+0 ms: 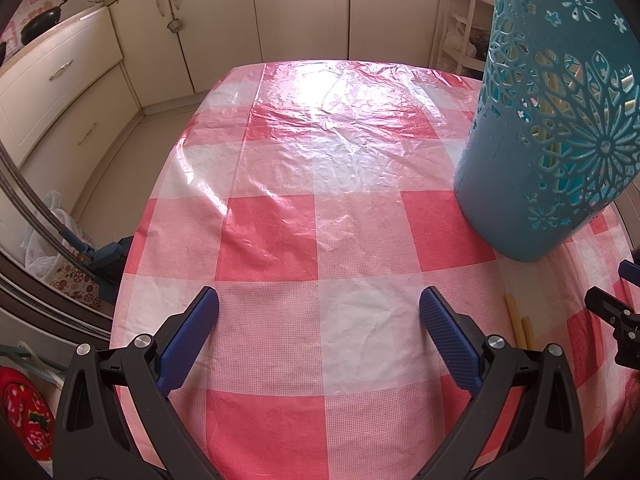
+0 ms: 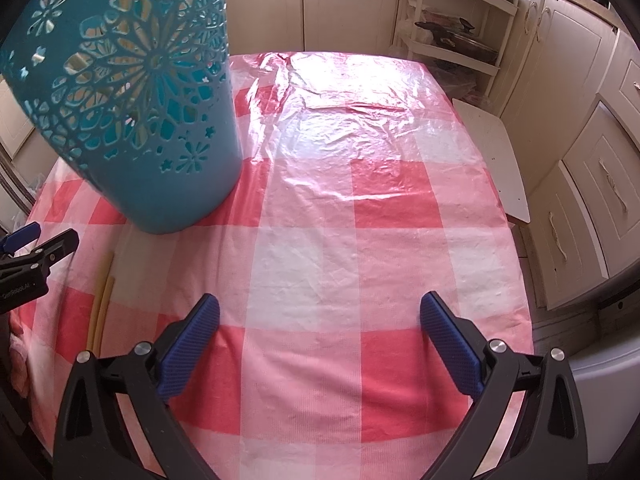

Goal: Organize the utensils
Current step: 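Lower the right tool to the two sticks and close on one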

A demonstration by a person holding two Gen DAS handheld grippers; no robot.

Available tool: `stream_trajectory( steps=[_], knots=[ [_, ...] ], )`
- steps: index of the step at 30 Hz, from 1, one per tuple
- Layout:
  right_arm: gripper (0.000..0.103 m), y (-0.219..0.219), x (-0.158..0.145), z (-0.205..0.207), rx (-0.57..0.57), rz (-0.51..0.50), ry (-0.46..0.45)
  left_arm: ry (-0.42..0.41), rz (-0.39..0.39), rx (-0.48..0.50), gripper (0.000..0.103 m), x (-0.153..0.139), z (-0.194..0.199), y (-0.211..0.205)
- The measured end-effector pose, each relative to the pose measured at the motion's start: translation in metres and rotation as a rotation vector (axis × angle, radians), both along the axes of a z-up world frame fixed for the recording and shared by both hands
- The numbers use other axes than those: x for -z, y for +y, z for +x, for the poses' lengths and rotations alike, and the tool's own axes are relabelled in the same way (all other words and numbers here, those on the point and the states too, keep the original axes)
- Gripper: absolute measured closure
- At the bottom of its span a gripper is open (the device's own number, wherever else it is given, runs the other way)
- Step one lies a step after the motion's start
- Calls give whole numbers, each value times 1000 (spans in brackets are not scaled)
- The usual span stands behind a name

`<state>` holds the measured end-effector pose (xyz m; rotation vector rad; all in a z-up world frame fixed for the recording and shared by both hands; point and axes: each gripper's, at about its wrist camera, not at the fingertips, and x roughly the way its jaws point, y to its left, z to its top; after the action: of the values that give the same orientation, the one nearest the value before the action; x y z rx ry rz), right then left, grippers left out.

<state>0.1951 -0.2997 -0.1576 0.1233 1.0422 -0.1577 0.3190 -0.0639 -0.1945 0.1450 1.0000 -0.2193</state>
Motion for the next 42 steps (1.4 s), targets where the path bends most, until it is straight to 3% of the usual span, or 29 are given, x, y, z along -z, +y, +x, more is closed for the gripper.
stream_trajectory(
  steps=[2,6,10,13,24,29,37,39,41,42],
  knots=[
    [7,4,-10,-13,-18,70,-51,12,-4,-2,7,-1,-2,3],
    [7,34,-25,-35,-97,75,-100,18,-76,-53,7,-6,-9,17],
    [31,64,-19,-38,-174,65,-72,-3,-72,-43,7,-12,-18,19],
    [42,71,-12,-35,-187,113,-53,-13,-73,-18,7,-16,-27,17],
    [54,100,-12,-28,-240,107,-54,-30,-86,12,7,-23,-38,15],
    [55,95,-11,-31,-226,111,-52,-32,-88,15,7,-24,-40,15],
    [56,111,-8,-29,-291,-3,-56,-50,-44,59,7,-25,-46,2],
    [67,106,-9,-30,-299,1,-54,-54,-41,66,7,-28,-50,1],
    [91,96,-11,-30,-293,4,-45,-52,-52,71,7,-29,-55,0],
    [93,88,-10,-30,-285,7,-40,-47,-59,78,7,-30,-59,-1]
  ],
)
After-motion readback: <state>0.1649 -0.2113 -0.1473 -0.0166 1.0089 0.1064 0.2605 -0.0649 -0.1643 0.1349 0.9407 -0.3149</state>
